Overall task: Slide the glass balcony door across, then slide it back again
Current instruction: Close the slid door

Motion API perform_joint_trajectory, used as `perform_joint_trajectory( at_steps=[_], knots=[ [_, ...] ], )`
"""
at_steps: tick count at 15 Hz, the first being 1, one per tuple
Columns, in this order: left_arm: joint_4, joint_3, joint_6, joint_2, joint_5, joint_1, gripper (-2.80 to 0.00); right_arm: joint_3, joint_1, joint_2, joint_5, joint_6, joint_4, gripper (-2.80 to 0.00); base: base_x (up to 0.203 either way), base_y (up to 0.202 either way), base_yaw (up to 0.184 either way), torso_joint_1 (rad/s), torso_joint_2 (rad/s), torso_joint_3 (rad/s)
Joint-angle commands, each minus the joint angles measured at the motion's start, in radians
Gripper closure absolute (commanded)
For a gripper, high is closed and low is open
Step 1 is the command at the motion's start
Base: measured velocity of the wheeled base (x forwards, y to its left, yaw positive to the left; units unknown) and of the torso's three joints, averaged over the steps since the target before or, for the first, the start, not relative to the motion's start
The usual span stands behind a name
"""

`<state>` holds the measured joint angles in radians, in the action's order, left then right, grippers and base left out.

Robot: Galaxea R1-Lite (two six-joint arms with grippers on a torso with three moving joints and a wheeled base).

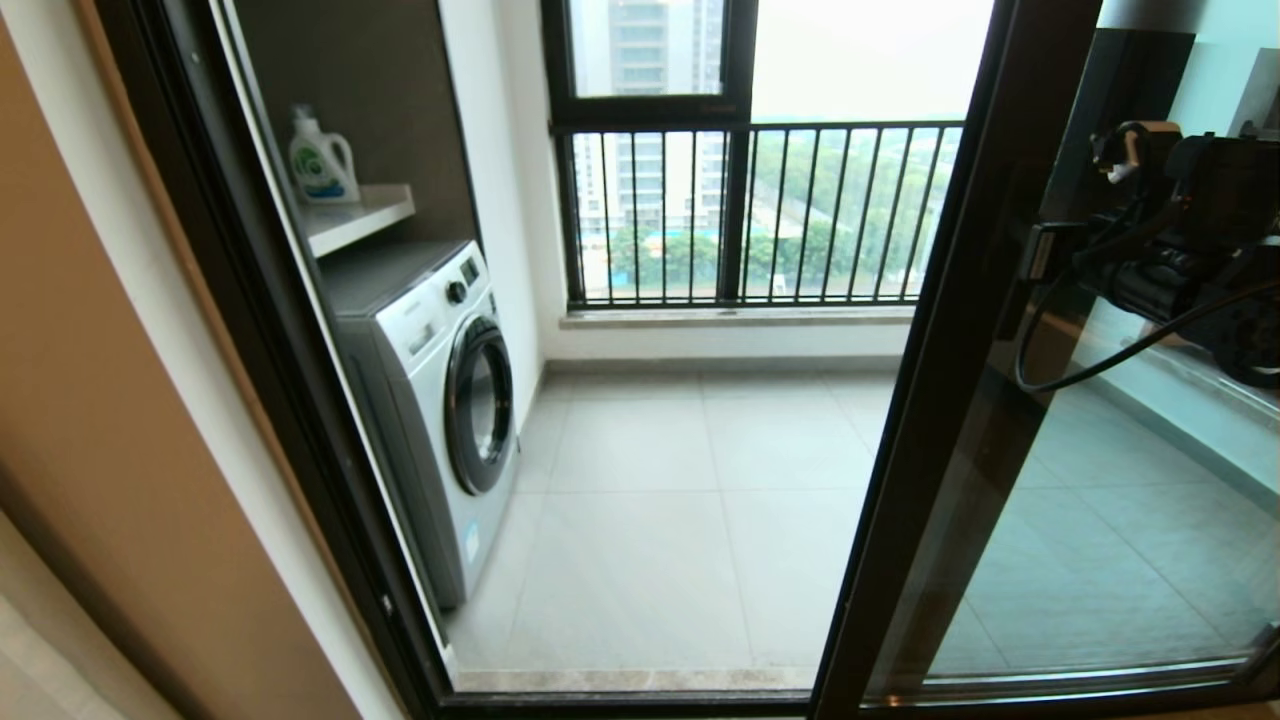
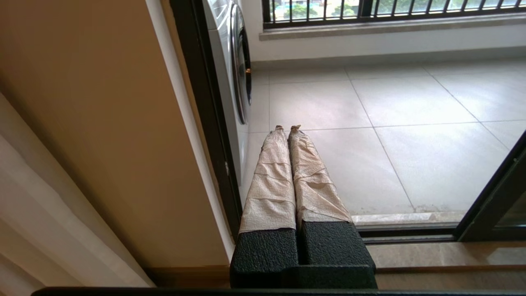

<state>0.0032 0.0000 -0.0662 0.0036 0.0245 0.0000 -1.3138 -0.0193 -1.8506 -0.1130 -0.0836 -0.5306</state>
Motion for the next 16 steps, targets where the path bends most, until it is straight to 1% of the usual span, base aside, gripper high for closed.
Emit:
perform_joint_trajectory(
  at_steps=[1,4,8,11,16],
  knots=[
    [0.0,0.0,-0.001,-0.001,0.0,-0.001,0.0,0.002,0.046,0.0,-0.029,-0.001,-0.003,0.0,0.0,0.0,0.0,0.0,0.0,0.0],
    [0.0,0.0,0.0,-0.001,0.0,0.0,0.0,0.005,0.09,0.008,-0.057,-0.001,-0.004,0.0,0.0,0.0,0.0,0.0,0.0,0.0],
    [0.0,0.0,0.0,-0.001,0.002,0.0,0.0,0.003,0.128,0.008,-0.069,-0.001,-0.005,0.0,0.0,0.0,0.0,0.0,0.0,0.0],
    [0.0,0.0,0.0,-0.001,0.0,0.0,0.0,-0.003,0.182,0.007,-0.091,-0.001,-0.003,0.0,0.0,0.0,0.0,0.0,0.0,0.0],
    [0.0,0.0,-0.001,-0.001,0.0,0.0,0.0,-0.008,0.237,0.002,-0.111,-0.001,-0.003,0.0,0.0,0.0,0.0,0.0,0.0,0.0]
  ],
)
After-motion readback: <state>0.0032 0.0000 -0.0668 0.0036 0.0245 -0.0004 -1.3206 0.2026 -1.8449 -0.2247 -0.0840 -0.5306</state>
